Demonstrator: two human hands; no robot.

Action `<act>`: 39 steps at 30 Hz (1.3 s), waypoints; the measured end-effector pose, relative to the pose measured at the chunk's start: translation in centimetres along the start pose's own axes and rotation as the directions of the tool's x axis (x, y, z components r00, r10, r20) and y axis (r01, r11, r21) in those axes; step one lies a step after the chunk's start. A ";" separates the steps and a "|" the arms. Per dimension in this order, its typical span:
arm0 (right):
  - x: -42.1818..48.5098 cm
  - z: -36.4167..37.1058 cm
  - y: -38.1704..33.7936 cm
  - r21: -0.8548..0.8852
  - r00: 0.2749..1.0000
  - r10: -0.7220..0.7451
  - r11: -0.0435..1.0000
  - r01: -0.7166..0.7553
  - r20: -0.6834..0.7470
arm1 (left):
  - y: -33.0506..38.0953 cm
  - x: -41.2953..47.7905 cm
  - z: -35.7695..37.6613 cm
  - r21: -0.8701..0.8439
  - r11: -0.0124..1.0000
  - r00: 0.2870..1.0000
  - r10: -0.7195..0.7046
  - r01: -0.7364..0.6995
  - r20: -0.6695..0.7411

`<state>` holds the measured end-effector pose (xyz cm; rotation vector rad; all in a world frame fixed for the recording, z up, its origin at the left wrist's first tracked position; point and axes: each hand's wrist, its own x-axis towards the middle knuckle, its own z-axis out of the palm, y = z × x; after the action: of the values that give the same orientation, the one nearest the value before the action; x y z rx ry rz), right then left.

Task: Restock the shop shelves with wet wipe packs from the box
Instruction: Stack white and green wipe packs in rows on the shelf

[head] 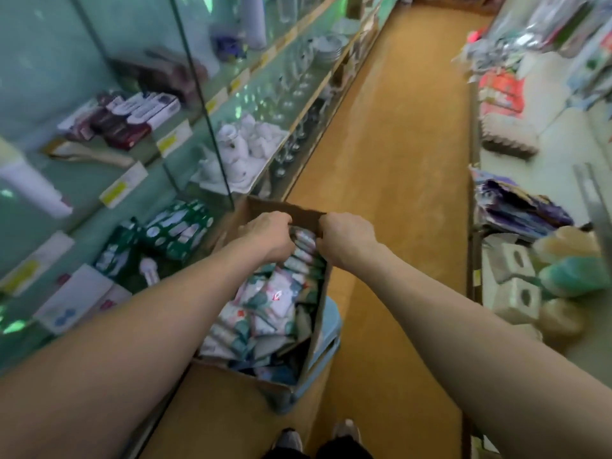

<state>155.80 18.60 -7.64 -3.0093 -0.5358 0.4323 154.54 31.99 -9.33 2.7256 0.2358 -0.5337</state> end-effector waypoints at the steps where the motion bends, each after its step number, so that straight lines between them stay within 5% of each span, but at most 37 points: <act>1: 0.6 1.0 -0.8 -0.008 1.000 -0.022 1.000 0.022 0.020 | -1.5 0.3 0.7 -0.013 0.999 0.999 -0.030 0.031 0.009; 16: 6.9 15.6 -4.1 -0.052 0.910 -0.183 0.975 0.217 0.371 | -12.2 2.4 11.8 -0.314 0.835 0.888 -0.386 0.452 0.252; 20: 8.1 19.2 -3.3 0.212 0.875 -0.045 0.975 -0.067 0.483 | -12.8 2.7 14.6 -0.424 0.726 0.840 -0.441 0.540 0.315; 25: 9.2 22.8 -2.4 0.517 0.787 0.172 0.668 -0.535 0.592 | -12.6 2.9 16.9 -0.596 0.565 0.816 -0.474 0.571 0.332; 32: 10.7 24.9 -2.7 0.600 0.811 0.285 0.557 -0.574 0.511 | -12.2 3.1 18.2 -0.656 0.448 0.770 -0.535 0.607 0.347; 39: 11.2 24.2 -1.8 0.641 0.755 0.224 0.413 -0.647 0.617 | -12.6 2.9 18.8 -0.725 0.245 0.712 -0.540 0.643 0.449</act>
<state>158.48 24.26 -33.60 -1.9992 0.4573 1.0634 148.06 36.92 -30.65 1.4991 1.2112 -0.5355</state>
